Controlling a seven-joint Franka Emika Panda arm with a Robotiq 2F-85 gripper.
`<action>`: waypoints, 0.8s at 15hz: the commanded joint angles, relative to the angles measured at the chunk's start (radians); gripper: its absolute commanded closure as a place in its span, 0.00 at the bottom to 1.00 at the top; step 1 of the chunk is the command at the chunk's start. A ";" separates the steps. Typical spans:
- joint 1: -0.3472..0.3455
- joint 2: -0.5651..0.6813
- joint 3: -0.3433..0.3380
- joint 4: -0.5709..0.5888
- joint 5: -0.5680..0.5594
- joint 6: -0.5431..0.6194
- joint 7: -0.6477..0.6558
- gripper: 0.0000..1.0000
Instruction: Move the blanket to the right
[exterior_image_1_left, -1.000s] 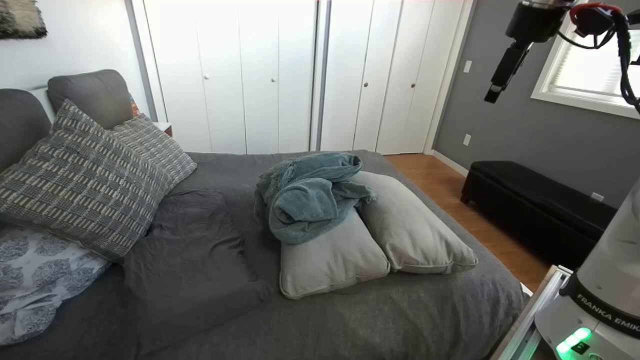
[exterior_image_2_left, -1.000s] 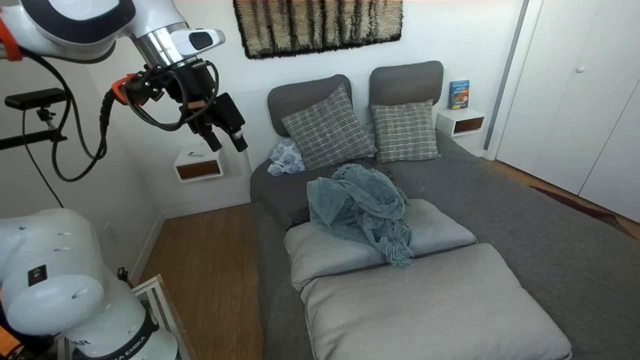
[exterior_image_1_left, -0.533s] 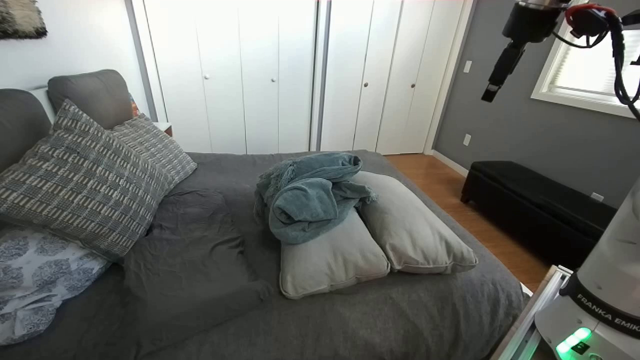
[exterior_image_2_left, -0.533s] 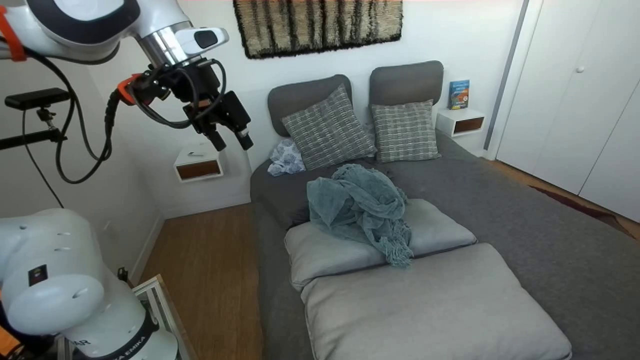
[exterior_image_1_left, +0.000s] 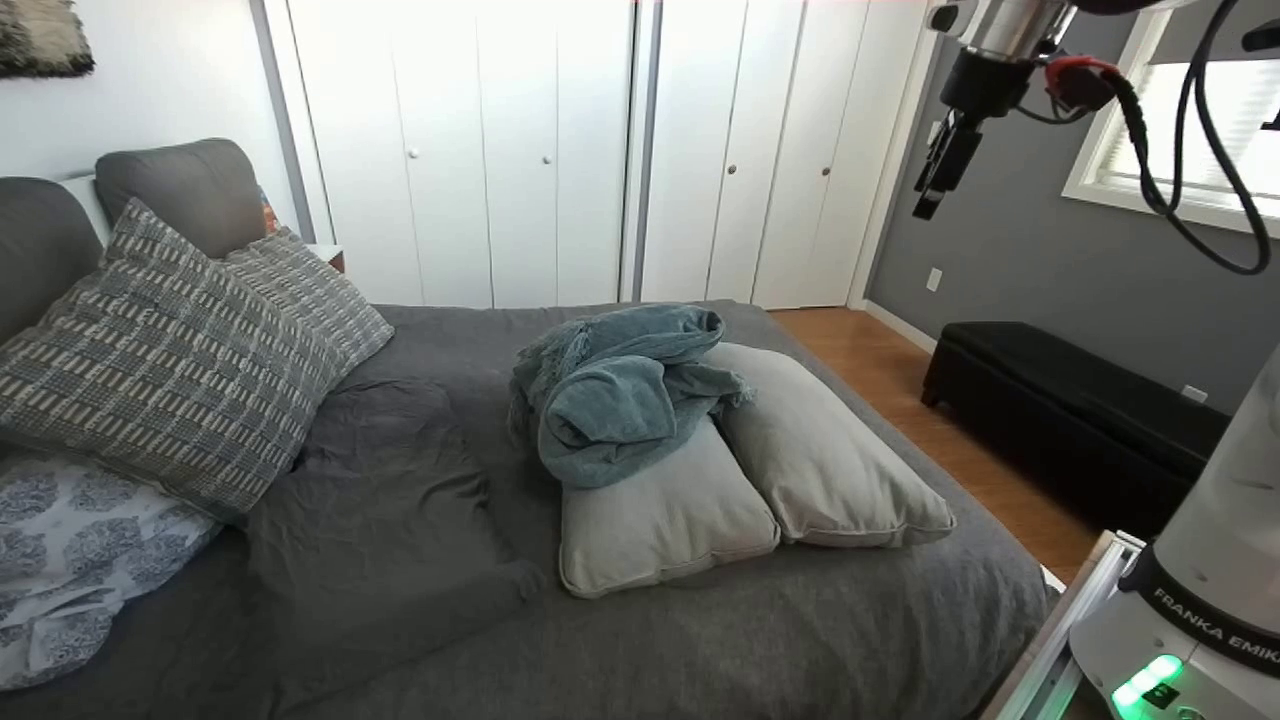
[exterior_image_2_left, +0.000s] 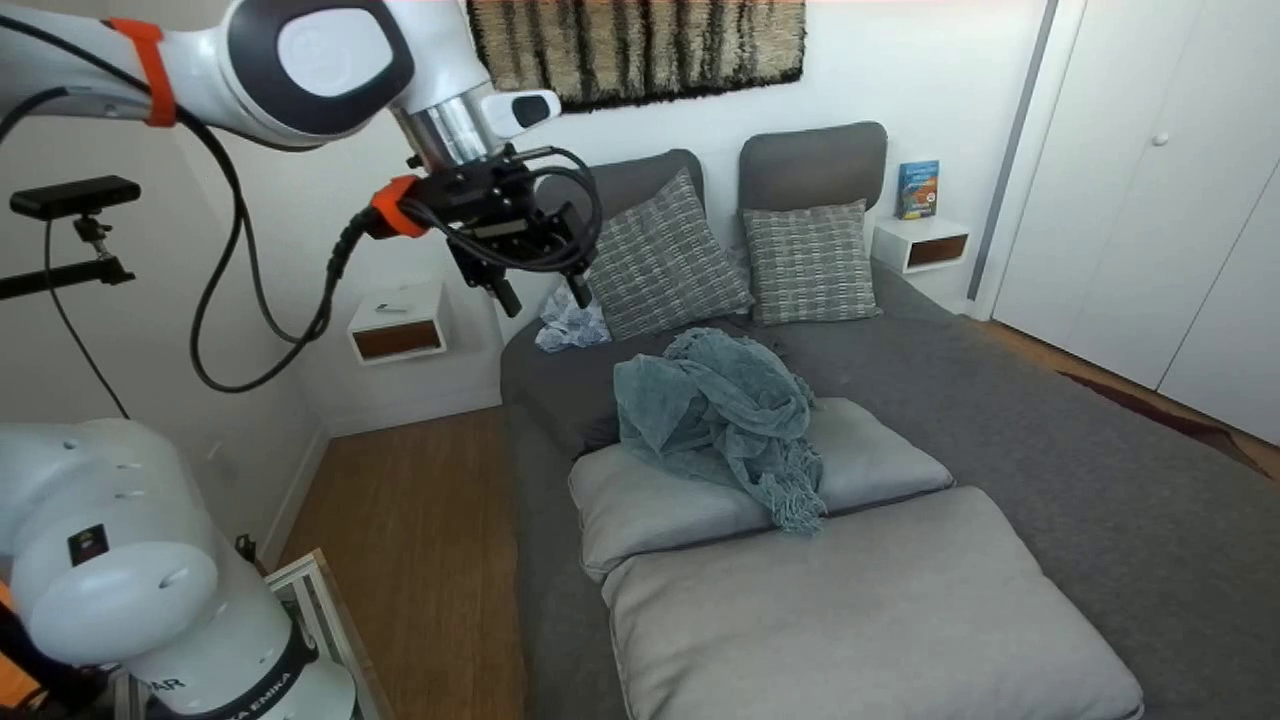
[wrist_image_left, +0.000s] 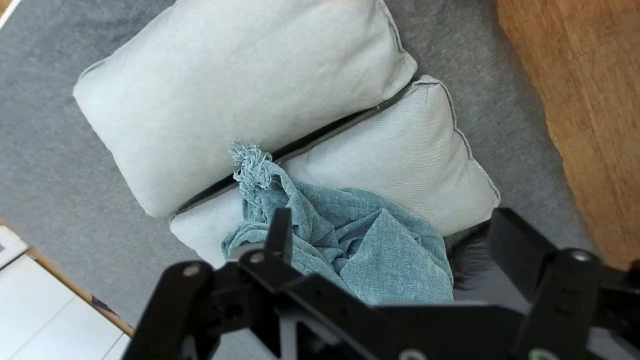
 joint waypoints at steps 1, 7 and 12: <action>0.012 0.135 -0.073 0.036 0.005 0.130 -0.107 0.00; 0.003 0.361 -0.132 0.043 0.069 0.411 -0.200 0.00; 0.002 0.561 -0.172 0.058 0.261 0.563 -0.371 0.00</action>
